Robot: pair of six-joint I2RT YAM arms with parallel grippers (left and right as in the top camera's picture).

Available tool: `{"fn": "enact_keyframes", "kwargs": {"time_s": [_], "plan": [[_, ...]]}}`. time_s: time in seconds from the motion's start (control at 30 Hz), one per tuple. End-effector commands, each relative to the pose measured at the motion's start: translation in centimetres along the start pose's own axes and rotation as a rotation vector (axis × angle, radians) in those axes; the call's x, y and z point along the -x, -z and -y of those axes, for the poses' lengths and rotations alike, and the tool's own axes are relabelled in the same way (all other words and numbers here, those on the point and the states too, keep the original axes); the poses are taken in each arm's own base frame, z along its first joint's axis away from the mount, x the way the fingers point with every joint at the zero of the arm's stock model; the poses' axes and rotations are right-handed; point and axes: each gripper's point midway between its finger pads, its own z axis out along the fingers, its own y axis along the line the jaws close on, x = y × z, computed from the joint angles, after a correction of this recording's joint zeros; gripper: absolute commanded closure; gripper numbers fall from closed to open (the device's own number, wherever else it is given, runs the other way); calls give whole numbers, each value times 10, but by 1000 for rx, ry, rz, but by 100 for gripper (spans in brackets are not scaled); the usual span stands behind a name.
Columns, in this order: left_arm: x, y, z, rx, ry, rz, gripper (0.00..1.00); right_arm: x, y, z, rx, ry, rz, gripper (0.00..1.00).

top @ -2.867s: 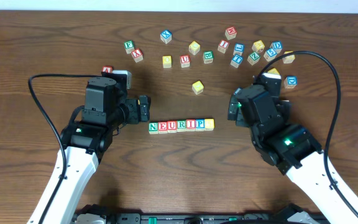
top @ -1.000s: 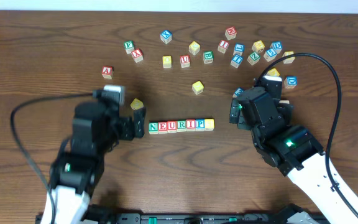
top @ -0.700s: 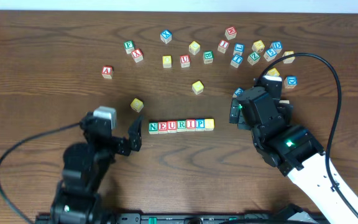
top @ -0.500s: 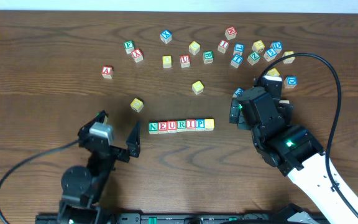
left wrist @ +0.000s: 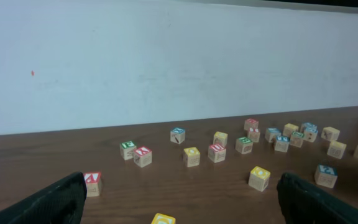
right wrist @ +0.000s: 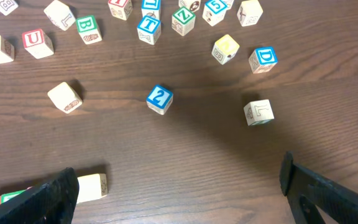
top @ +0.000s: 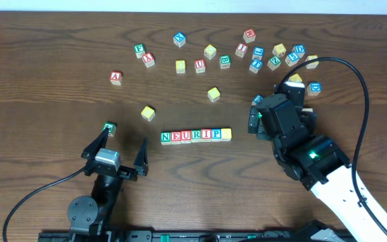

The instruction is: Spell out NEURIPS

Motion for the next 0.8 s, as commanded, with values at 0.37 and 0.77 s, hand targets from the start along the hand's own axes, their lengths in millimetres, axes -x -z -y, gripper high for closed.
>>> {"fn": "enact_keyframes", "kwargs": {"time_s": [0.37,0.77], "plan": [[-51,4,-5,8,54,-174,4,7,3,3,-11,0,23,1],[-59,5,-6,13,60,-206,4,7,3,3,-12,0,23,1]]}}
